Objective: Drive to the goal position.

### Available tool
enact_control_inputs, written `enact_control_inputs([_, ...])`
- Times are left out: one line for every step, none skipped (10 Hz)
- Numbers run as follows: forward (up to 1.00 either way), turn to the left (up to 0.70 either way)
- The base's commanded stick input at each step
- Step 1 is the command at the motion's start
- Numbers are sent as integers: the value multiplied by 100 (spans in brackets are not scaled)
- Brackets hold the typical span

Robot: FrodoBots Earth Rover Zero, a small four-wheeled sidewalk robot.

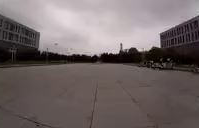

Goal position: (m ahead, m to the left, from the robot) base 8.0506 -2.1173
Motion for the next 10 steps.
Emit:
enact_control_inputs([70,0])
enact_control_inputs([70,0])
enact_control_inputs([70,0])
enact_control_inputs([70,0])
enact_control_inputs([70,0])
enact_control_inputs([70,0])
enact_control_inputs([70,0])
enact_control_inputs([70,-20])
enact_control_inputs([70,0])
enact_control_inputs([70,0])
